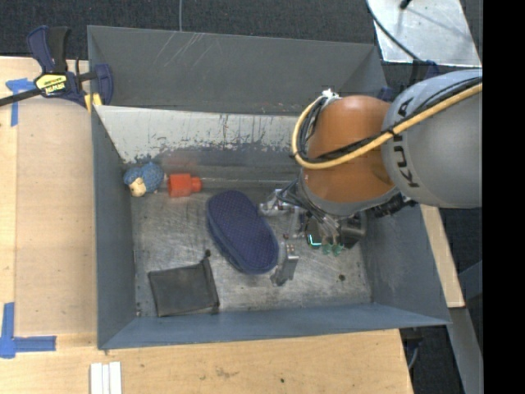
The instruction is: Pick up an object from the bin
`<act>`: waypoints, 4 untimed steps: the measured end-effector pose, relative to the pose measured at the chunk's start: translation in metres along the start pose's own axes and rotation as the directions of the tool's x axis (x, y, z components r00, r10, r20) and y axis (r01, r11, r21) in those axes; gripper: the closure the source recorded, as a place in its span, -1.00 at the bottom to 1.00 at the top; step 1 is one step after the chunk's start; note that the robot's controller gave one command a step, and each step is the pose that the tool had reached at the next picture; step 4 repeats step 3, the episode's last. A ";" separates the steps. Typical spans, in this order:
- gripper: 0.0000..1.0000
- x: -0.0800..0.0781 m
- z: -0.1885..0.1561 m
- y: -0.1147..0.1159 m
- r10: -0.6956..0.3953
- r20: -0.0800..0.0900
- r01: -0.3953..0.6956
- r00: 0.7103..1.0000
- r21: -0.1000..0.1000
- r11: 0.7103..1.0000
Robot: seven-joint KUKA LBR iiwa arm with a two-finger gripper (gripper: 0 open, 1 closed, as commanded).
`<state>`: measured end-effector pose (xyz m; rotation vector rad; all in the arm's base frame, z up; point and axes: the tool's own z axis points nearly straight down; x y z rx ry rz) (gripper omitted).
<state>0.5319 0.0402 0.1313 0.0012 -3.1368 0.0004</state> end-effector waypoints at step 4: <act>1.00 -0.001 -0.101 0.045 0.275 0.015 -0.275 0.961 -0.006 0.962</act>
Offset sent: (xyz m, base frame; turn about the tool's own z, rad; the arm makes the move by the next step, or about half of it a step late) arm -0.0122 0.0433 -0.0613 0.2208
